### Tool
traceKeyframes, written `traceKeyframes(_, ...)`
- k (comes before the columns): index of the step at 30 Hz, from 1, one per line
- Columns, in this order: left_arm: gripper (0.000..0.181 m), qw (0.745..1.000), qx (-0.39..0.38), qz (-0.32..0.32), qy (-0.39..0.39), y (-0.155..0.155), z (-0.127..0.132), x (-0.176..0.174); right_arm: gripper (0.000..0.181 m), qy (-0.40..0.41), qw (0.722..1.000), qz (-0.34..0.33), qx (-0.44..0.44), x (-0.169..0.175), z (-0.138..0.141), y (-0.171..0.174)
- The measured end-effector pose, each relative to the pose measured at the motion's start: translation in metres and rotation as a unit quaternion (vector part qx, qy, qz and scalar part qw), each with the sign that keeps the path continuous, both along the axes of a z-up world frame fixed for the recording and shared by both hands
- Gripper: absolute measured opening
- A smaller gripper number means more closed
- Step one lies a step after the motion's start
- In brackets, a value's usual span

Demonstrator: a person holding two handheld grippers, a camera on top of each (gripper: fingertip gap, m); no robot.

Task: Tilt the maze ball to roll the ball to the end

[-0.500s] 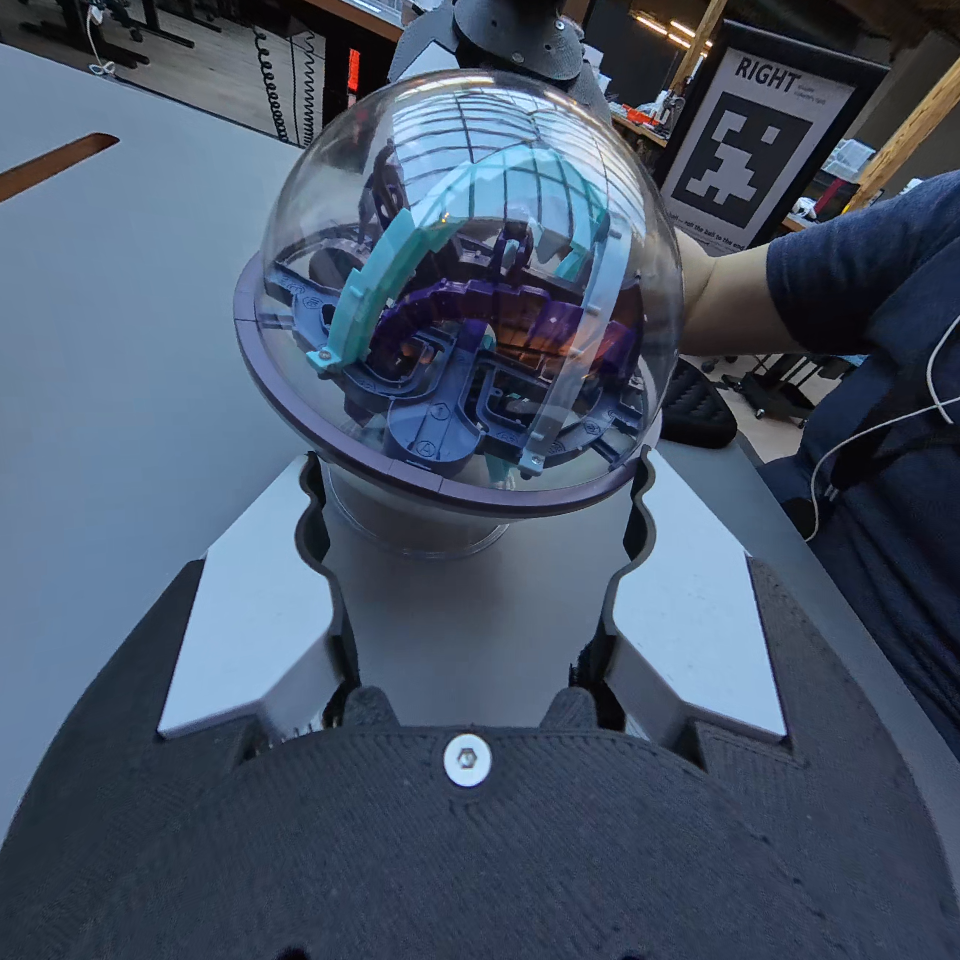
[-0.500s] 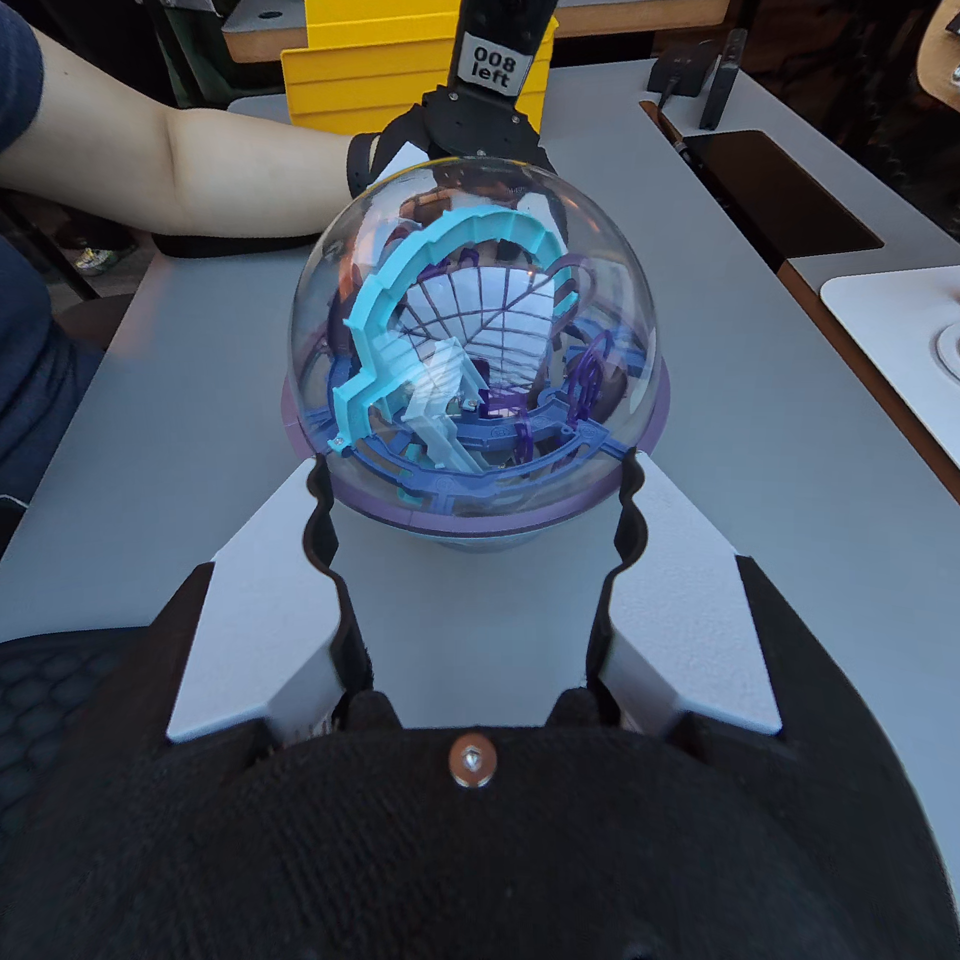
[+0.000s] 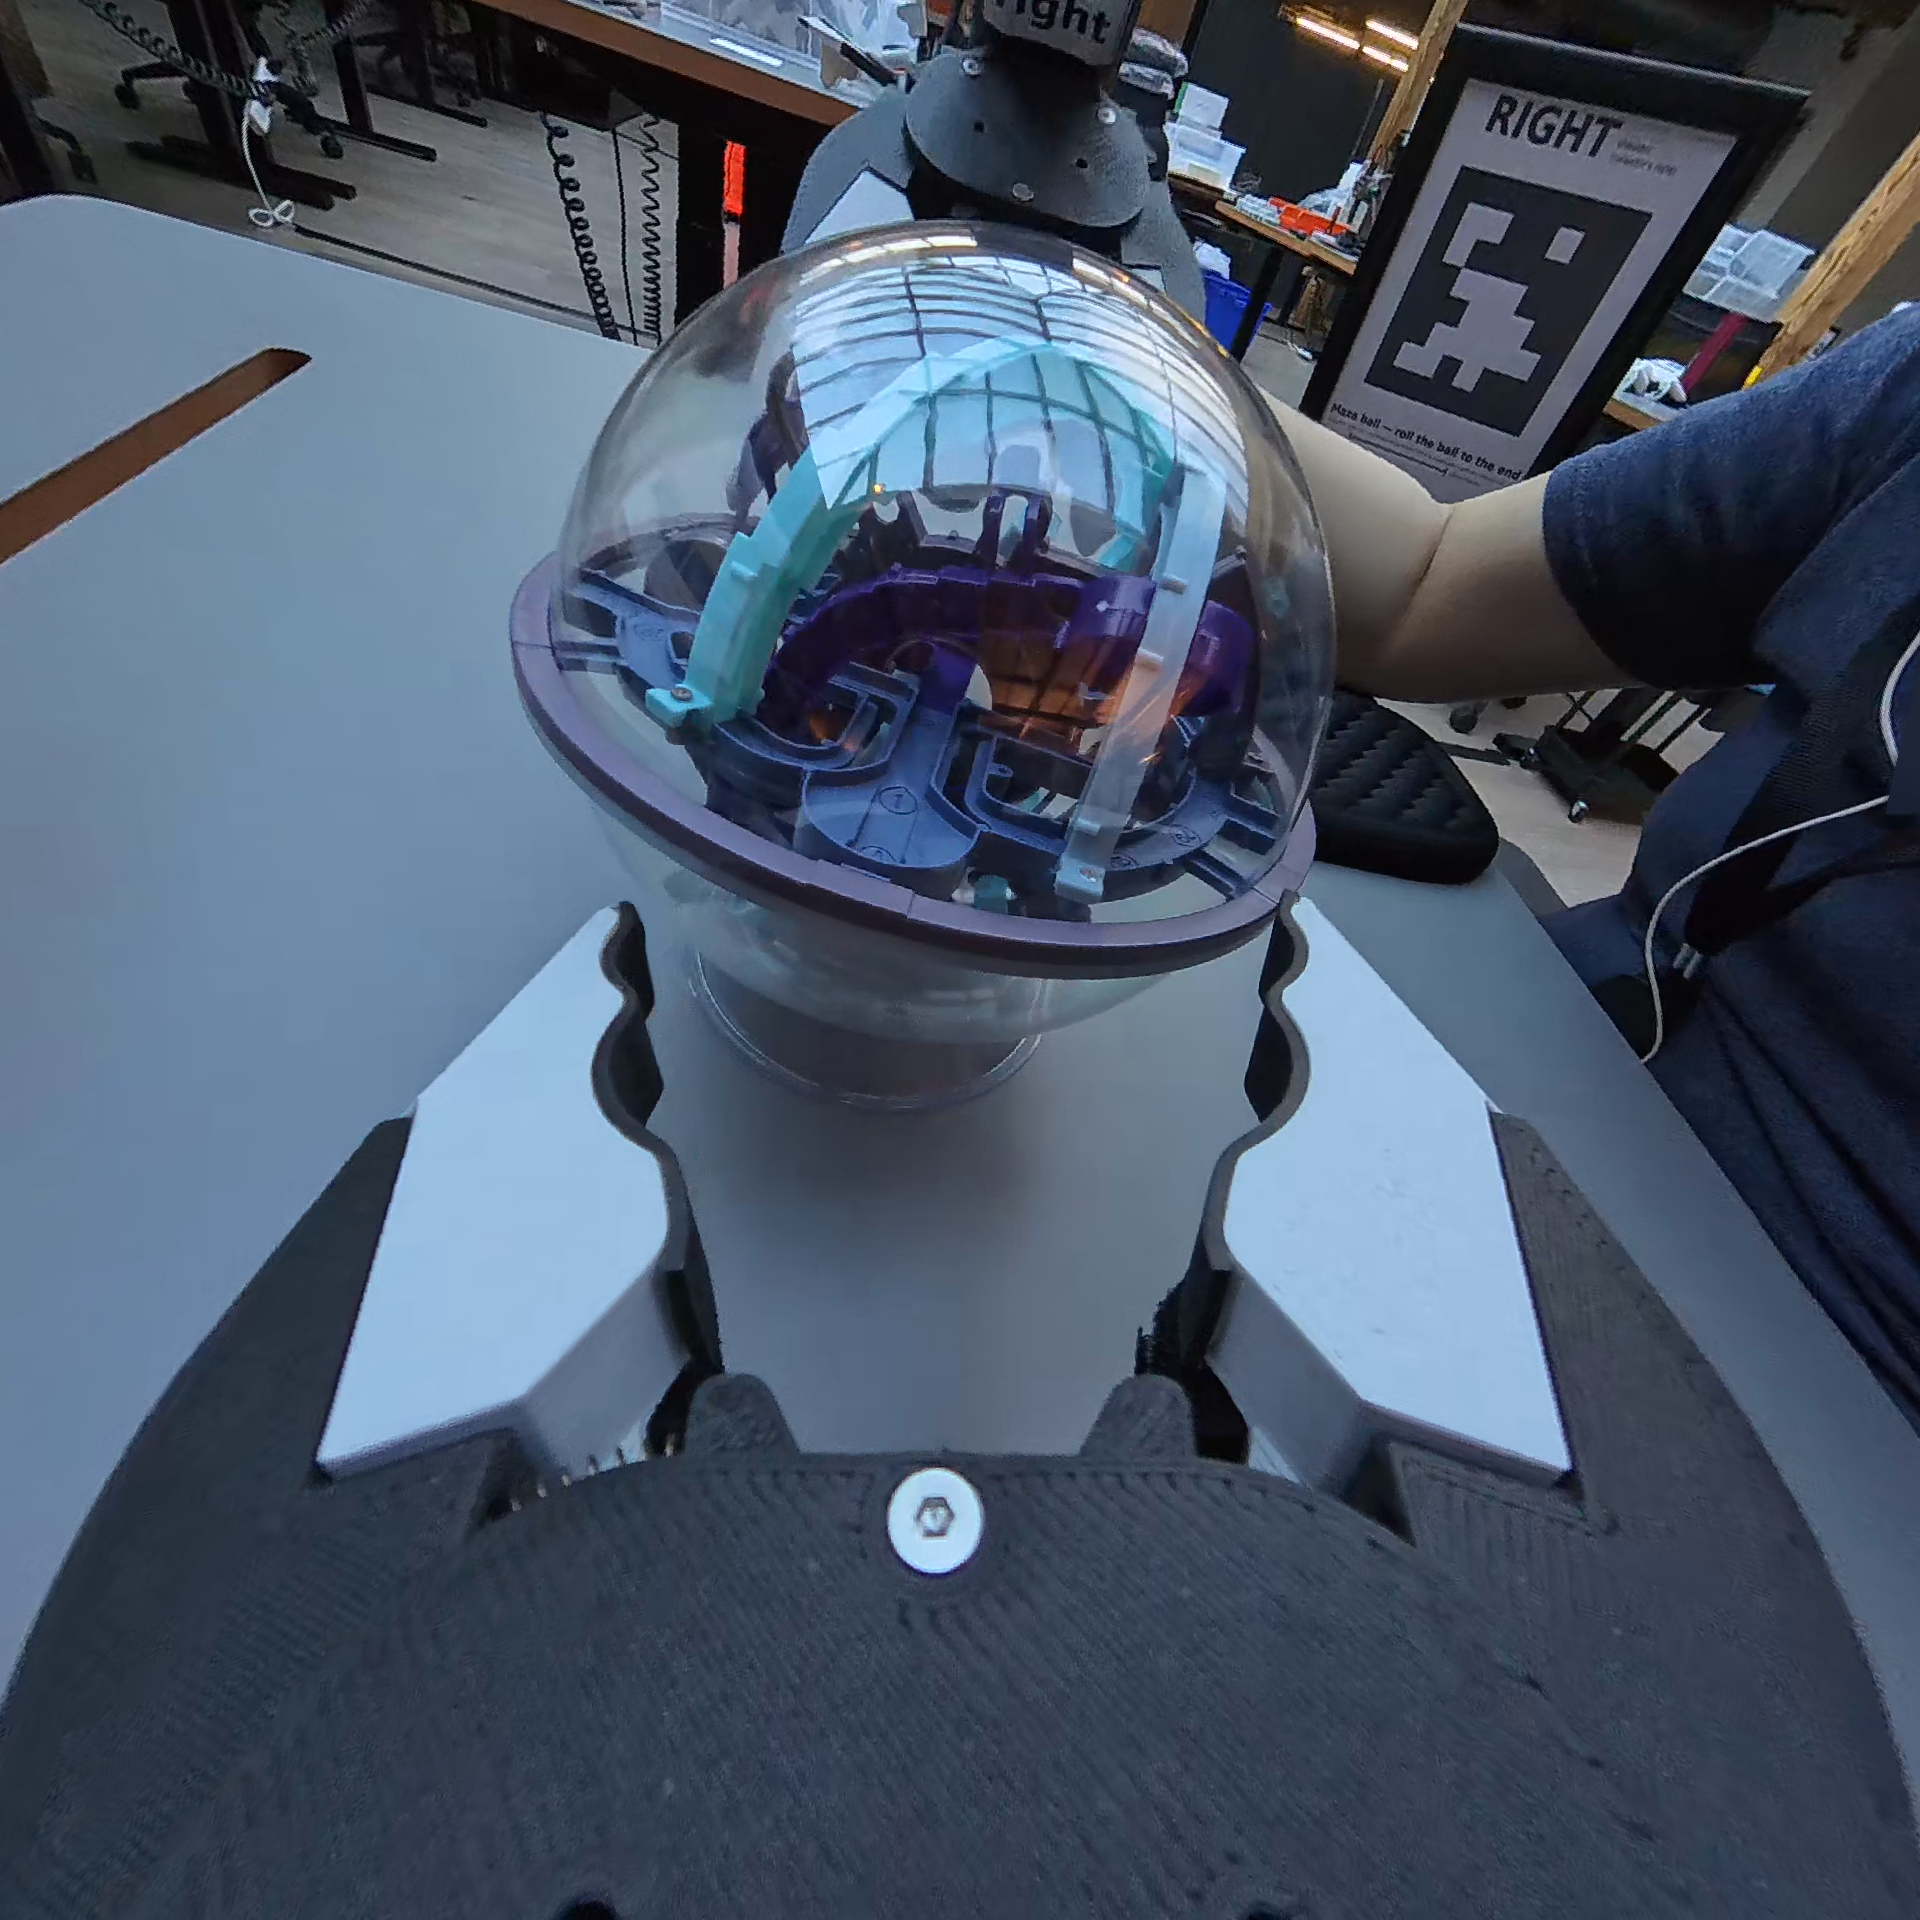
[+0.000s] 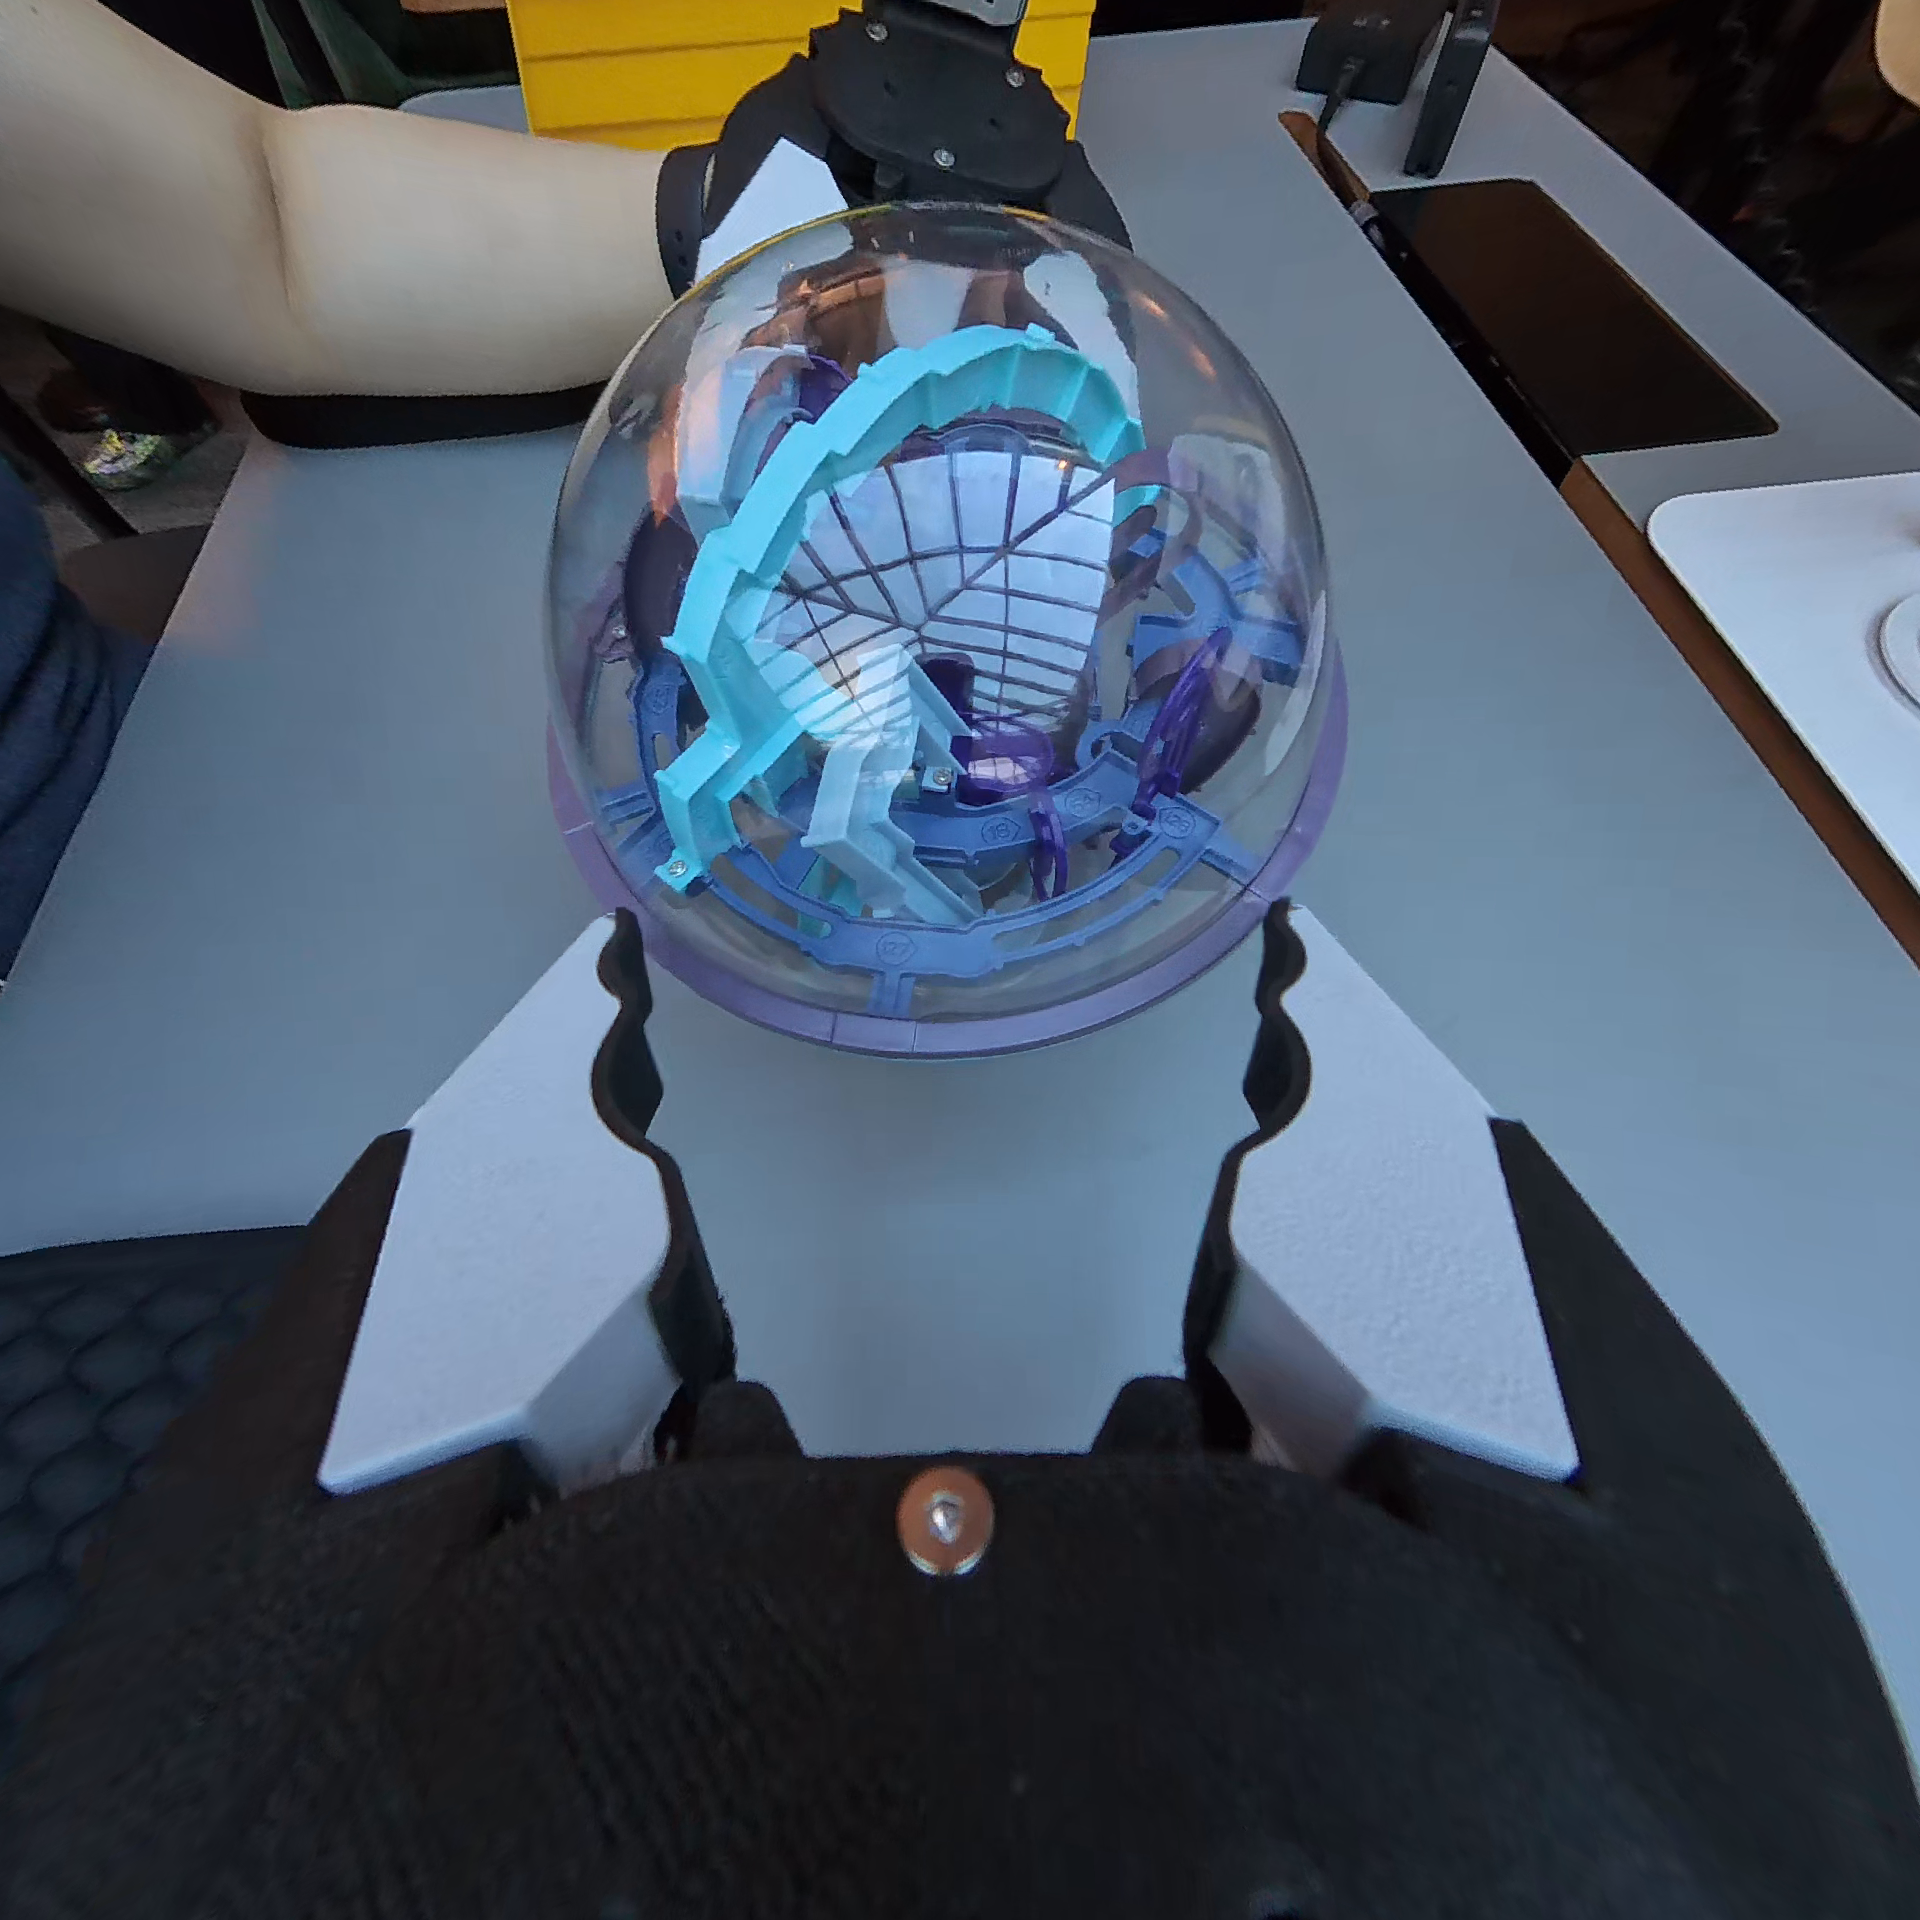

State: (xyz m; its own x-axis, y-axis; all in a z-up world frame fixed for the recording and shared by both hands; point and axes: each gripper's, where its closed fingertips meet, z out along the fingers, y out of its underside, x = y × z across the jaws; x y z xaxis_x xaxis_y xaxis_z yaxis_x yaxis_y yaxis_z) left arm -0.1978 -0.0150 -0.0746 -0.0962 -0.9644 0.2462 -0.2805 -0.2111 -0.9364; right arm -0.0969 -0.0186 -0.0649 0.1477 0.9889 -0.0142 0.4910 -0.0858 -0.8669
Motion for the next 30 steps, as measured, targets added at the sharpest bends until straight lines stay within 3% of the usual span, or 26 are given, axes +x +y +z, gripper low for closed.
traceKeyframes(5, 0.116, 1.0, -0.017, 0.01, -0.016, 0.007, 0.003, -0.004, 0.137, -0.016, 0.998, -0.025, -0.048, -0.001, 0.003, -0.005)
traceKeyframes(11, 0.117, 0.999, -0.016, 0.004, -0.04, 0.006, 0.012, -0.003, 0.151, -0.046, 0.998, -0.04, -0.033, -0.012, 0.008, -0.007)
traceKeyframes(30, 0.113, 0.999, -0.023, -0.034, -0.016, -0.007, 0.005, -0.002, 0.148, -0.117, 0.993, -0.034, -0.004, -0.015, -0.02, -0.004)
